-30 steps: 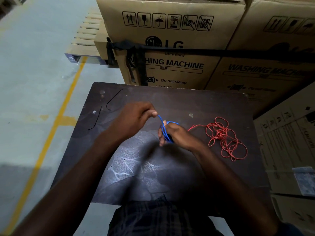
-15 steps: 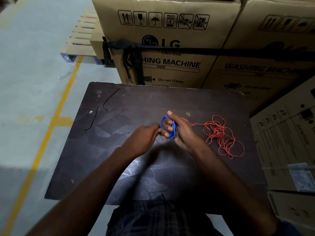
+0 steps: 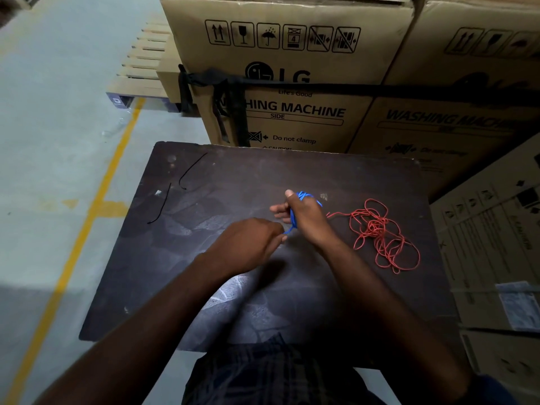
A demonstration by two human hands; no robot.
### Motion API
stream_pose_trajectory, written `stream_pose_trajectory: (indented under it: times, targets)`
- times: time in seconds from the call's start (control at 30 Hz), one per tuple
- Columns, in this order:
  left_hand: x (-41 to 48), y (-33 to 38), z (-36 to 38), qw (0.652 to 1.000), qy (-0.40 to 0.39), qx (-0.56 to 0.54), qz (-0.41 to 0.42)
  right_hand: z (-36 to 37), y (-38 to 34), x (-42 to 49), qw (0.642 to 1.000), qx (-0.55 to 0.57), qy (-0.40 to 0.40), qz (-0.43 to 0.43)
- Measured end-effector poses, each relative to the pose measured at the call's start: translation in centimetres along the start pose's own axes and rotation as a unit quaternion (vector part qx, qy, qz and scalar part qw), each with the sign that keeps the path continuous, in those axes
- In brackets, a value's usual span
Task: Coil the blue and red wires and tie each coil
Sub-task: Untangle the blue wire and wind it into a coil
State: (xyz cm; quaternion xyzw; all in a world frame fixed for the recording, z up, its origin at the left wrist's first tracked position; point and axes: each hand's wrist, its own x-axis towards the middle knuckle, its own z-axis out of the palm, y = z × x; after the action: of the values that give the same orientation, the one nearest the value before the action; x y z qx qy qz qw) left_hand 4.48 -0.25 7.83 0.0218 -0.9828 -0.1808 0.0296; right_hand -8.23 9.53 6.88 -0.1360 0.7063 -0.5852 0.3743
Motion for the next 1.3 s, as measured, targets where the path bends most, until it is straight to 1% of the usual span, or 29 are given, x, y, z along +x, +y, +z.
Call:
stream_pose_trajectory:
  times: [0.03,0.1,0.13,0.23,0.37,0.43,0.5,0.57,0.67,0.73,0.9,0.97,1.0,1.03,1.07,1.17,1.2,1.23,1.3]
  targets:
    - [0.1,-0.2,-0.5,1.000,0.020,-0.020,0.000,0.1,0.2,-0.3,0.999,-0.041,-0.002,-0.008]
    - [0.2,-0.6,-1.5,0.995,0.045,-0.076,-0.038,-0.1,0.3,-1.1,0.992,-0.121,-0.019,-0.024]
    - [0.3,-0.8,-1.9,0.990,0.052,-0.110,-0.064,-0.1,0.3,-1.4,0.992,-0.118,-0.042,-0.010]
    - [0.3,-1.0,-1.9,0.969,0.067,-0.203,-0.123,-0.3,0.3,-2.1,0.992,-0.035,-0.116,0.045]
    - [0.4,-1.0,-0.8,0.926,0.094,-0.313,-0.190,-0.8,0.6,-2.4,0.988,0.031,-0.141,0.051]
    - [0.4,-1.5,-0.2,0.902,0.105,-0.355,-0.222,-0.8,0.8,-2.7,0.982,0.085,-0.158,0.060]
    - [0.5,-1.5,-0.1,0.883,0.104,-0.395,-0.232,-0.7,0.9,-3.0,0.969,0.153,-0.176,0.077]
    - [0.6,-1.0,-0.3,0.870,0.094,-0.429,-0.224,-0.5,0.8,-3.1,0.956,0.199,-0.196,0.085]
    - [0.6,-0.4,-0.5,0.861,0.085,-0.456,-0.208,-0.4,0.5,-3.0,0.944,0.235,-0.212,0.094]
    - [0.5,-0.3,-0.6,0.861,0.094,-0.454,-0.208,-0.3,0.4,-2.9,0.942,0.240,-0.210,0.107]
    - [0.6,-0.2,-0.4,0.880,0.130,-0.405,-0.210,-0.1,0.8,-2.7,0.954,0.223,-0.173,0.107]
    - [0.7,-0.4,-0.2,0.877,0.128,-0.416,-0.206,-0.1,0.7,-3.0,0.958,0.199,-0.181,0.102]
    - [0.8,-0.6,-0.1,0.868,0.120,-0.435,-0.206,0.0,0.7,-3.2,0.959,0.185,-0.187,0.106]
    - [0.8,-0.8,0.0,0.850,0.104,-0.473,-0.208,0.0,0.6,-3.4,0.959,0.174,-0.193,0.111]
    - [0.6,-0.7,0.0,0.822,0.076,-0.522,-0.217,0.1,0.5,-3.6,0.958,0.167,-0.201,0.115]
    - [-0.1,-0.3,0.3,0.700,-0.017,-0.662,-0.268,0.1,0.4,-4.1,0.952,0.163,-0.231,0.114]
    - [-0.2,-0.3,0.4,0.672,-0.034,-0.683,-0.282,0.0,0.3,-4.1,0.950,0.161,-0.243,0.111]
    - [-0.3,-0.4,0.4,0.654,-0.044,-0.697,-0.291,-0.1,0.3,-4.2,0.947,0.159,-0.255,0.108]
    - [-0.5,-0.5,0.1,0.627,-0.064,-0.717,-0.299,-0.2,0.2,-4.1,0.942,0.156,-0.279,0.103]
